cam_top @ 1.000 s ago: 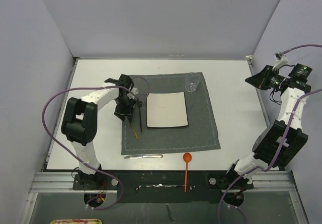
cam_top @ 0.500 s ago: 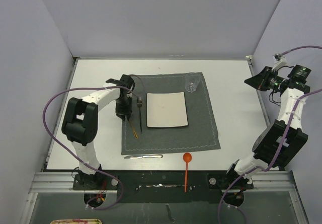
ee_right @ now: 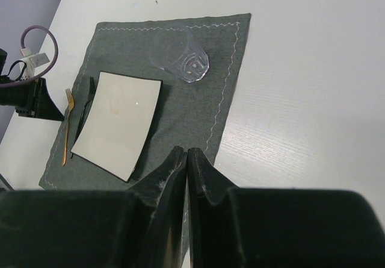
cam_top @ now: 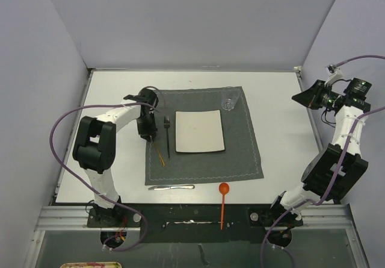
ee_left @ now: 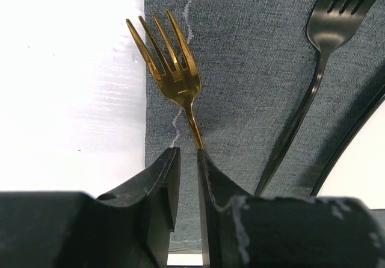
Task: Set the dinner table for one person
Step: Adjust the fork on the napkin.
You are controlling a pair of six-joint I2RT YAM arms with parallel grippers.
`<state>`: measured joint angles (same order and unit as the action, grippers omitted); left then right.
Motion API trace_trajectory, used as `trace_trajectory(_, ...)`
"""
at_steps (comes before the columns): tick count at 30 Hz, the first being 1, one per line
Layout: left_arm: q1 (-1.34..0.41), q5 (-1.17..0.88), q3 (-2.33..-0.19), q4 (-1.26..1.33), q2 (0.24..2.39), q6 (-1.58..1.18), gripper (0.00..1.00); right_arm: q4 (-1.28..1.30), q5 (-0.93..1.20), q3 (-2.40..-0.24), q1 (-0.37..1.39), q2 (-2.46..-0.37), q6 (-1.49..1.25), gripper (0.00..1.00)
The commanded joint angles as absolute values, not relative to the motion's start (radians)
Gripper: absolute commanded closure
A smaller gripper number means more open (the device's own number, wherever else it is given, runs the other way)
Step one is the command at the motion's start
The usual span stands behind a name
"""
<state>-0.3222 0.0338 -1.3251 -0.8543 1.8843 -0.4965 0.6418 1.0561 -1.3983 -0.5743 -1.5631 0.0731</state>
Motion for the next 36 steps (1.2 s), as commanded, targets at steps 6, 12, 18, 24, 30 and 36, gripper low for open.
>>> trace_trajectory(6, -0.327, 0.083, -1.313, -0.779, 1.875, -0.582, 0.82, 0.603, 1.093, -1.391, -0.569, -1.523, 0.058, 0.94)
trace_trajectory(12, -0.336, 0.100, -1.310, -0.773, 1.885, -0.592, 0.82, 0.603, 1.094, -1.390, -0.564, -1.515, 0.049, 0.94)
trace_trajectory(18, -0.337, 0.101, -1.304, -0.763, 1.901, -0.593, 0.82, 0.607, 1.092, -1.391, -0.562, -1.503, 0.048, 0.94)
trace_trajectory(24, -0.341, 0.098, -1.304, -0.755, 1.915, -0.592, 0.83, 0.615, 1.090, -1.396, -0.563, -1.505, 0.051, 0.94)
trace_trajectory(30, -0.342, 0.096, -1.303, -0.749, 1.931, -0.590, 0.86, 0.619, 1.092, -1.406, -0.560, -1.512, 0.052, 0.94)
trace_trajectory(36, -0.351, 0.088, -1.307, -0.742, 1.947, -0.584, 0.93, 0.623, 1.089, -1.408, -0.557, -1.514, 0.057, 0.94)
